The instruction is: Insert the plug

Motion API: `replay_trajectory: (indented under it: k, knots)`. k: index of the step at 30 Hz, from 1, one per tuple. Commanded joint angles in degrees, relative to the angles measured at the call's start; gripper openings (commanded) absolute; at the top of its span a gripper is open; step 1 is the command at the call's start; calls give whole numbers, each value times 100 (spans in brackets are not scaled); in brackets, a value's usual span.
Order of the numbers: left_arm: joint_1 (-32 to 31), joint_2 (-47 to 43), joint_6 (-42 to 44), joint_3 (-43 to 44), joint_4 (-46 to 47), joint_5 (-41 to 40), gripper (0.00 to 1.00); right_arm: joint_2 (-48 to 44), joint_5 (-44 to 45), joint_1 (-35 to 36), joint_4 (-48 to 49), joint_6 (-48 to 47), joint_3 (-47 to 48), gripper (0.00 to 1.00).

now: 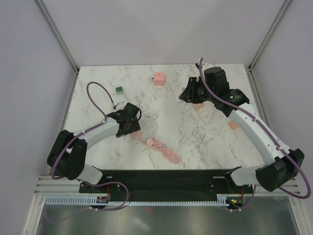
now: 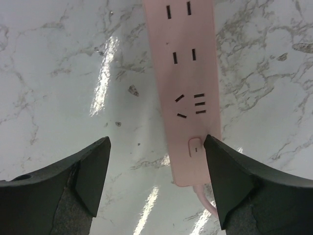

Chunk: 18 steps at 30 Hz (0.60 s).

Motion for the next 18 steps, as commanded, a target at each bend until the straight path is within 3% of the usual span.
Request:
replay_trajectory:
  k: [1, 16, 18]
  knots:
    - [-35, 369, 20, 279, 333, 17, 84, -241, 132, 28, 268, -133, -37, 0]
    - [-386, 1346, 504, 649, 378, -140, 64, -250, 167, 28, 294, -107, -204, 0]
    - [-465, 1328, 696, 631, 404, -123, 50, -259, 176, 20, 294, -133, -213, 0]
